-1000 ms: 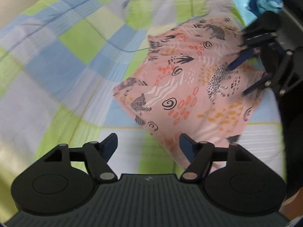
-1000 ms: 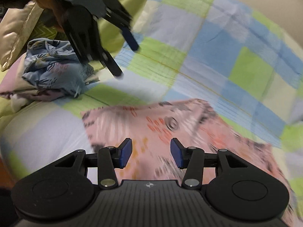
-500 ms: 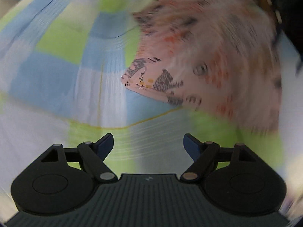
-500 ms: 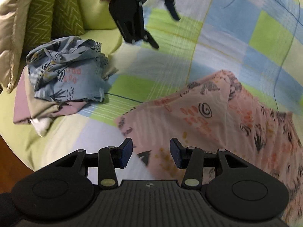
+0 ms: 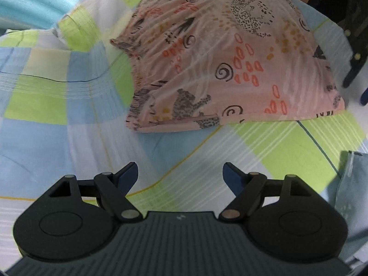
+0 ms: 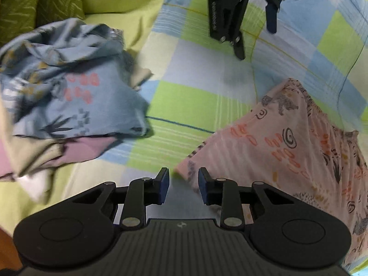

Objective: Fold clothes

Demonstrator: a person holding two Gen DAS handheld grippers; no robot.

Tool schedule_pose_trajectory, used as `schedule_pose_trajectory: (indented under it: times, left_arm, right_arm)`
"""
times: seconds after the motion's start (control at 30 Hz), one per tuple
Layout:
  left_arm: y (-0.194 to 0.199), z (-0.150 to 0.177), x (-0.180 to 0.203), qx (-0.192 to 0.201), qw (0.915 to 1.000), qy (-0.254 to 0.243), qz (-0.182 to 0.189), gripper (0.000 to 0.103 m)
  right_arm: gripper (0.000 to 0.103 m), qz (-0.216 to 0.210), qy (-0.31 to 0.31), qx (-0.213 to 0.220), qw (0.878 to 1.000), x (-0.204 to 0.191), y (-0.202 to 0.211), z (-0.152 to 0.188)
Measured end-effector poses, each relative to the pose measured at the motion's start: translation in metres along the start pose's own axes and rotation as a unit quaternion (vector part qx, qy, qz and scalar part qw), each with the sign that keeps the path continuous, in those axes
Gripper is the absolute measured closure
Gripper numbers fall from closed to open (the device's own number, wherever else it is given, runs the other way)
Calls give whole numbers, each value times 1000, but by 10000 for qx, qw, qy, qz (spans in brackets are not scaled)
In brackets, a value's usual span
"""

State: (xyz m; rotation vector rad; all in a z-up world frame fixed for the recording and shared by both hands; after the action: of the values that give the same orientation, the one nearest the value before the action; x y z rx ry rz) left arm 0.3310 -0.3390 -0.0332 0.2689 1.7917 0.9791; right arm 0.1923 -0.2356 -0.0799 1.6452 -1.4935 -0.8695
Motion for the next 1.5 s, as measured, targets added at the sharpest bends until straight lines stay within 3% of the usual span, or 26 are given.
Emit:
schedule_pose_trajectory:
  times: [0.27,0.4,0.53,0.63,0.7,0.83,0.93,0.97,1.0,1.03,1.07,1.1,1.2,1.5]
  left_arm:
    - [-24,10,10,70,9988,-438,194,23]
    - [-36,12,8,196,9964,-805,158,23]
    - [-59,5,-1,470,9909,-1255,-90,23]
    - [-87,-1,-6,709,9768,-1998,-316,25]
    - [-105,-3,-6,813,9640,-2500,-409,34]
    - [-132,-7,-8,1126,9318,-3406,-558,37]
    - [-138,-6,-10,1440,9075,-3924,-421,37]
    - [-138,-5,-11,1517,9015,-4038,-348,40]
    - [-138,-4,-13,1537,8985,-4103,-268,55]
    - [-140,-3,-15,1462,8969,-4165,-280,65]
    - [-143,-2,-17,1367,8953,-4227,-314,85]
    - [-146,-3,-21,1282,8978,-4203,-307,94]
    - [-150,-7,-30,1138,9086,-4014,-186,100]
    - [-122,-38,-61,1250,9208,-3695,28,103]
  right_arm:
    - [71,112,350,-163,9992,6,-29,-2]
    - [99,-6,-45,-88,10000,19,-23,-1]
    - [99,-186,-494,191,9984,41,0,-8]
    - [99,-231,-652,308,9971,49,15,-11]
    - [99,-254,-745,356,9963,52,24,-11]
    - [99,-319,-947,476,9939,58,37,-12]
    - [99,-360,-1086,554,9919,62,43,-13]
    - [99,-369,-1124,569,9913,64,45,-13]
    - [99,-377,-1161,582,9908,66,46,-13]
    - [99,-389,-1187,598,9904,68,47,-13]
    - [99,-403,-1211,614,9899,71,49,-12]
    - [99,-417,-1234,630,9895,74,50,-12]
    - [99,-454,-1278,689,9884,83,55,-12]
    - [99,-506,-1838,1079,9757,124,117,-3]
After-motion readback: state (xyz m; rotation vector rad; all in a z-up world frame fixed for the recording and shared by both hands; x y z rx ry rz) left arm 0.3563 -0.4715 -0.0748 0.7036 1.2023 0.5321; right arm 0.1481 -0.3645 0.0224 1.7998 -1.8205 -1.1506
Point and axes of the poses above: each gripper's, at about its wrist camera, not at the fingertips, and y roughly against the way its jaws point, x to its right, z to its underside, the point moved 5 cm from there along -y, roughly the way its jaws point, and after that the axes turned 12 degrees about -z, right-handed, at the moved point
